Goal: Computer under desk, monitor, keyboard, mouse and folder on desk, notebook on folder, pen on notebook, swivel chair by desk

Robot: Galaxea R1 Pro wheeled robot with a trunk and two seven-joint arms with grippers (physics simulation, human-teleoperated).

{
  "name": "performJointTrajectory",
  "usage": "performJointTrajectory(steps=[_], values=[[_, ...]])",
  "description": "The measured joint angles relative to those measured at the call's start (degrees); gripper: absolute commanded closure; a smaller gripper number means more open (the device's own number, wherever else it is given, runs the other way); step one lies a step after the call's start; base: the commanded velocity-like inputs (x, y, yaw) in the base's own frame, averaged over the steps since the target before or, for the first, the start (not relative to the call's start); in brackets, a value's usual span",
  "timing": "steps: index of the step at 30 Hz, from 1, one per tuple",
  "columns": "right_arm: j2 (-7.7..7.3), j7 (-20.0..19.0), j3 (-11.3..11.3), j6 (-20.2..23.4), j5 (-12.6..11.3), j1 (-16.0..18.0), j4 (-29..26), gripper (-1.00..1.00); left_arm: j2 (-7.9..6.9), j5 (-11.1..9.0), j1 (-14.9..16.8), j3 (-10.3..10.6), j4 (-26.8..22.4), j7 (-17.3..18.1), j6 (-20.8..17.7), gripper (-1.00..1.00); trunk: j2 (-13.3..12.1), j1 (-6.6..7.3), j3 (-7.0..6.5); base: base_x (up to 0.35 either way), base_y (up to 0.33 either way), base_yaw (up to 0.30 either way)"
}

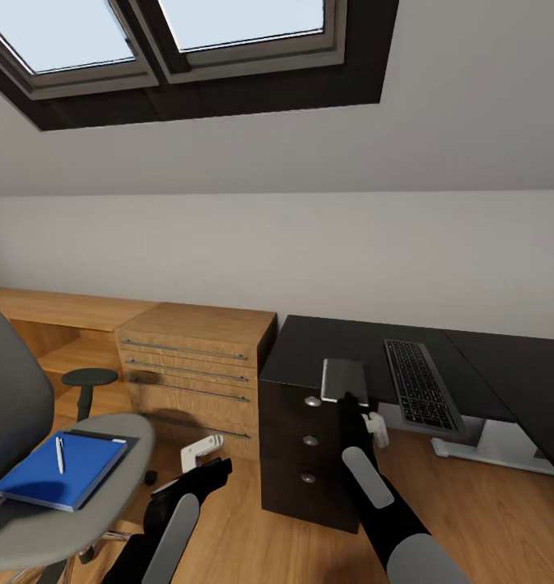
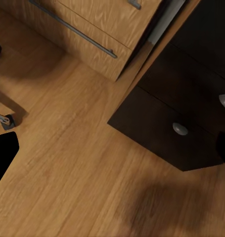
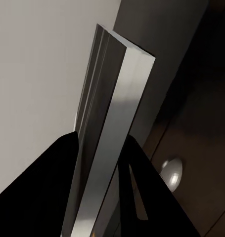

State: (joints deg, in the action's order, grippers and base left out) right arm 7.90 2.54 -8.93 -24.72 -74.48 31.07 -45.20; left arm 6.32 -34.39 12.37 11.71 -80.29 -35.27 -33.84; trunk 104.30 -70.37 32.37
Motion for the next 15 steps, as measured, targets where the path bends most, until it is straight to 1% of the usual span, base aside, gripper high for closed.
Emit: performJointTrajectory(steps=[12, 15], values=[[-0.14, 0.0, 0.3, 0.0, -0.1, 0.0, 0.0, 1.0, -0.15, -0.1, 0.0, 0.1, -0.1, 0.0, 0.0, -1.0, 0.0, 0.0, 0.0, 0.001, 0.0, 0.0], [-0.12, 0.1, 0.3, 0.0, -0.2, 0.0, 0.0, 1.0, -0.15, -0.2, 0.0, 0.1, -0.1, 0.0, 0.0, -1.0, 0.0, 0.01, 0.0, 0.076, 0.0, 0.0]])
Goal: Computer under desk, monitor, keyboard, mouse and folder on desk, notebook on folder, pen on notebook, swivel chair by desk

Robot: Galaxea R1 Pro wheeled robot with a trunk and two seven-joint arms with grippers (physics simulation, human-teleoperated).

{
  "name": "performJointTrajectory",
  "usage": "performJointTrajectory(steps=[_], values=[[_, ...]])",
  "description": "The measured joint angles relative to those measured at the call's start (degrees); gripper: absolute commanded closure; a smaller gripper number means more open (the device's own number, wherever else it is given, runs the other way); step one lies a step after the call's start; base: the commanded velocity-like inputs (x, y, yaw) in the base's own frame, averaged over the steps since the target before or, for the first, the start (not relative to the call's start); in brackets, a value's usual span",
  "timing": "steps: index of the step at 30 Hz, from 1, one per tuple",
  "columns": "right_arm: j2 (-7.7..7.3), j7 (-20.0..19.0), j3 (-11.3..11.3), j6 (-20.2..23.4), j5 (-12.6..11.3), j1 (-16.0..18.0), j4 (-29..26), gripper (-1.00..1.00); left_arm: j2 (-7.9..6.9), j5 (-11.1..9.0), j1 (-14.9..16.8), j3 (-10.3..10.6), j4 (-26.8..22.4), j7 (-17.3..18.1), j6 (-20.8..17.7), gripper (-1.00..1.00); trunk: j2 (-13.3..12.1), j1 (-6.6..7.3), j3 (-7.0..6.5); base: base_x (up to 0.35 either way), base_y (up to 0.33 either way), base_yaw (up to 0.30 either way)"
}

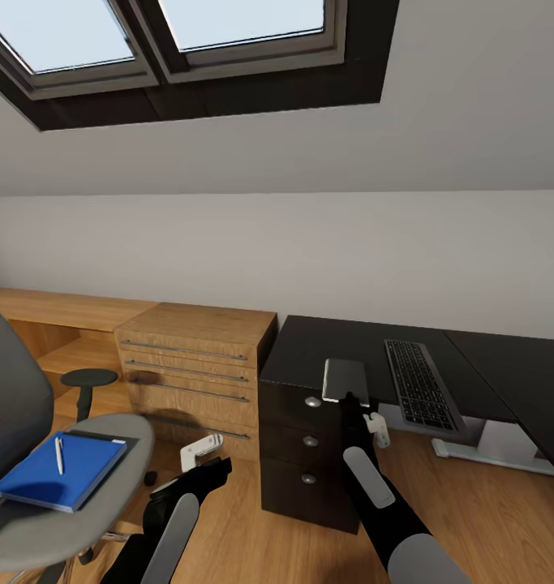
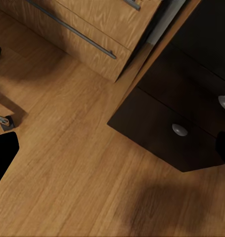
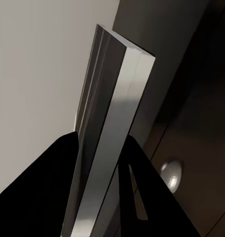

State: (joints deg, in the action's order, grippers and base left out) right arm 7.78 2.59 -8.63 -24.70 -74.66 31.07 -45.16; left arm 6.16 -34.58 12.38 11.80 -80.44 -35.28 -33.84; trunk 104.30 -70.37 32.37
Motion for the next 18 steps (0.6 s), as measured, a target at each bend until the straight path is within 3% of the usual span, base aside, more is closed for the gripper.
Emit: performJointTrajectory(steps=[6, 18], values=[[0.0, 0.0, 0.1, -0.1, -0.1, 0.0, 0.1, 1.0, 0.0, -0.1, 0.0, 0.0, 0.0, 0.1, 0.0, -1.0, 0.0, 0.02, 0.0, 0.21, 0.0, 0.0], [0.0, 0.0, 0.2, -0.1, -0.1, 0.0, 0.1, 1.0, 0.0, -0.2, 0.0, 0.0, 0.1, 0.1, 0.0, -1.0, 0.0, 0.0, 0.0, 0.1, 0.0, 0.0]])
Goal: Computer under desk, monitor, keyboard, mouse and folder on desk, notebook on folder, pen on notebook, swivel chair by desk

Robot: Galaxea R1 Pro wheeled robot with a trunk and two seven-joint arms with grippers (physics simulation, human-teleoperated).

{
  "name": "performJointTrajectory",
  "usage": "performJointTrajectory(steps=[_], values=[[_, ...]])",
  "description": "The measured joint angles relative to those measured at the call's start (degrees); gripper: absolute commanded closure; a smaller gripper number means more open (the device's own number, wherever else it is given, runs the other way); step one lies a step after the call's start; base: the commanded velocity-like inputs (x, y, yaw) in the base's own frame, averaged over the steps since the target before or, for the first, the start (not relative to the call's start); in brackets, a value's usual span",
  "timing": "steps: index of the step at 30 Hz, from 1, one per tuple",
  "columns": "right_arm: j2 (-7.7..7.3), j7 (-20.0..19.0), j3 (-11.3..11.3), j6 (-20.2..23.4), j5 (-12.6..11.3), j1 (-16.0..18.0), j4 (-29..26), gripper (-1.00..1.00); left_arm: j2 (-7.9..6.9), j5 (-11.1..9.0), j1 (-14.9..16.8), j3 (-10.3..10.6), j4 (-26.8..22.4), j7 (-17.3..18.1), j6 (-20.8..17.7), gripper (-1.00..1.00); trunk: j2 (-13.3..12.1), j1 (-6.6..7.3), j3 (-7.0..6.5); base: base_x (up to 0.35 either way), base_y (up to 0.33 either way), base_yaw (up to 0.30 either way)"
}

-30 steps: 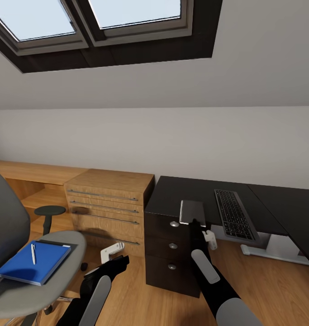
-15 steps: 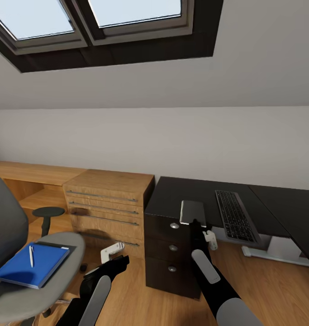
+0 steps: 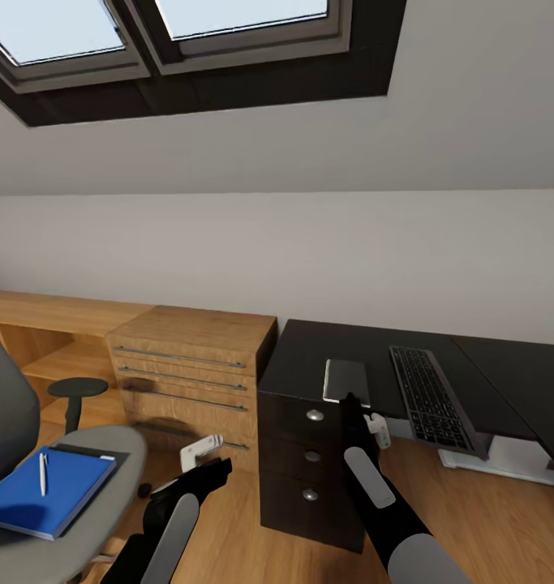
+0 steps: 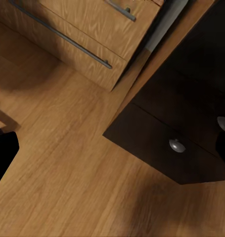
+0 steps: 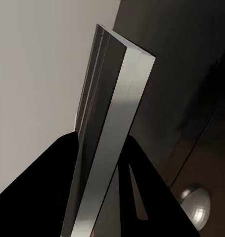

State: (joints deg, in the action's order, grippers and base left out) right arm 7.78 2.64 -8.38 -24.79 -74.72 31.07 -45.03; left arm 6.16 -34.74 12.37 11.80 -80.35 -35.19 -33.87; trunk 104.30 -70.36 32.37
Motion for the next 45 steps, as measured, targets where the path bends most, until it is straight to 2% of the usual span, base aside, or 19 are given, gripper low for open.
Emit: performJointTrajectory(steps=[5, 33, 40, 45], values=[[-0.06, 0.0, 0.0, 0.0, 0.0, 0.0, 0.0, 1.0, 0.06, 0.1, 0.0, 0.0, -1.5, -0.2, 0.0, -1.0, 0.0, -0.01, 0.0, 0.017, 0.0, 0.0], [-0.09, 0.0, -0.1, 0.0, 0.0, 0.0, 0.0, 1.0, 0.17, 0.0, 0.0, 0.2, -2.2, -0.4, 0.0, -1.0, 11.2, -6.15, 5.02, 0.001, 0.0, 0.0], [-0.09, 0.0, -0.1, 0.0, 0.1, 0.0, 0.0, 1.0, 0.17, 0.0, 0.0, 0.2, -2.2, -0.4, 0.0, -1.0, 11.2, -6.16, 5.03, 0.0, 0.0, 0.0], [-0.09, 0.0, -0.1, 0.0, 0.0, 0.0, 0.0, 1.0, 0.17, 0.0, 0.0, 0.5, -2.2, -0.4, 0.0, -1.0, 13.2, -7.25, 5.92, 0.0, 0.0, 0.0]])
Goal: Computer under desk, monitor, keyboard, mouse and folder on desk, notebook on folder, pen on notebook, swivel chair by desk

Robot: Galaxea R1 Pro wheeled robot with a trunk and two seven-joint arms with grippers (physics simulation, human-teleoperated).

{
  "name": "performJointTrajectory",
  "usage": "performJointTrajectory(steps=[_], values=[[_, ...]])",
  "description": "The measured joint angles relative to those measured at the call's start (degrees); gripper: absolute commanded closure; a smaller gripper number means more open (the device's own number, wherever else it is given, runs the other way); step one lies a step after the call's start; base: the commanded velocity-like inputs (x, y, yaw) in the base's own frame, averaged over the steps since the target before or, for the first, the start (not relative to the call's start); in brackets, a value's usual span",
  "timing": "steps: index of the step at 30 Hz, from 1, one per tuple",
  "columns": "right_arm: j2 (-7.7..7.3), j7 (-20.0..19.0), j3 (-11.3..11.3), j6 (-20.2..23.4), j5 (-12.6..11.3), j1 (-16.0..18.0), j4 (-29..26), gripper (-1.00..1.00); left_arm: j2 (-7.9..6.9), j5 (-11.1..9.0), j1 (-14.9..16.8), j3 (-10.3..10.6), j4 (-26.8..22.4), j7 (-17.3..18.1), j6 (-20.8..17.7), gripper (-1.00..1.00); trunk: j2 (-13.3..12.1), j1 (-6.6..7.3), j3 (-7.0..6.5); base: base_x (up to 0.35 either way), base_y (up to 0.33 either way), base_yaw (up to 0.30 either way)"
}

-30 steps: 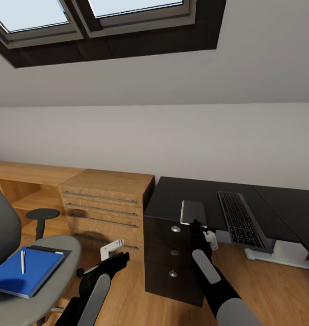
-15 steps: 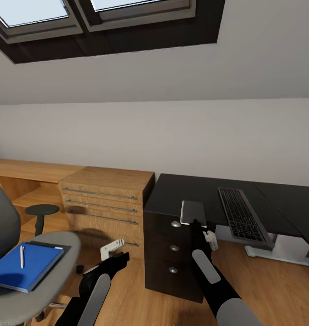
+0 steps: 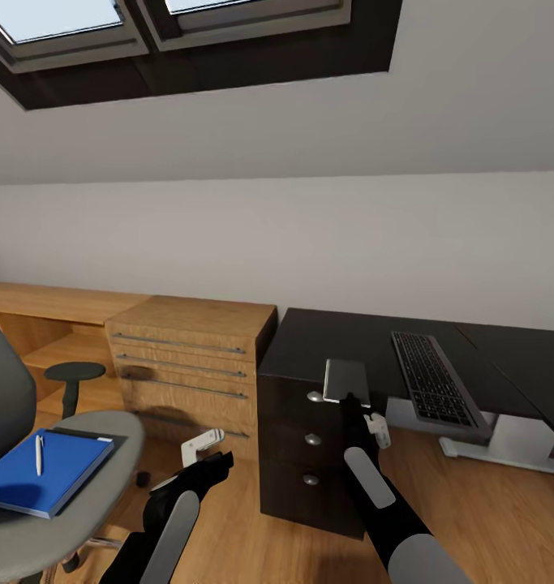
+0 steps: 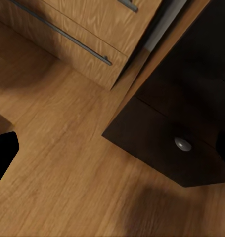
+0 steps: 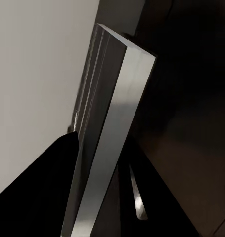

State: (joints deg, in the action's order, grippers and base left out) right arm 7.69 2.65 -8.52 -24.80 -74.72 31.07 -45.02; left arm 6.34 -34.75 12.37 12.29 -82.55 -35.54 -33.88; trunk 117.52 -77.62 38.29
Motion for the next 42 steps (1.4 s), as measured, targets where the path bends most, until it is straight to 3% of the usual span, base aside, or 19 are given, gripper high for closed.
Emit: performJointTrajectory(steps=[7, 13, 42], values=[[-0.01, -0.2, 0.1, 0.1, 1.6, 0.0, -0.2, 1.0, 0.01, 0.0, 0.0, 1.1, 0.0, 0.0, 0.0, -1.0, 2.8, -1.53, 1.24, 0.0, 0.0, 0.0], [0.0, -0.2, 0.0, 0.1, 1.2, 0.0, -1.6, 1.0, 0.03, 0.0, 0.0, 1.2, 0.0, 0.0, 0.0, -1.0, 5.2, -2.85, 2.32, 0.0, 0.0, 0.0], [0.03, -0.2, -0.1, 0.0, 1.1, 0.0, -1.6, 1.0, -0.09, 0.0, 0.0, 1.3, 1.1, 0.1, 0.0, -1.0, 5.2, -2.86, 2.33, 0.0, 0.0, 0.0]])
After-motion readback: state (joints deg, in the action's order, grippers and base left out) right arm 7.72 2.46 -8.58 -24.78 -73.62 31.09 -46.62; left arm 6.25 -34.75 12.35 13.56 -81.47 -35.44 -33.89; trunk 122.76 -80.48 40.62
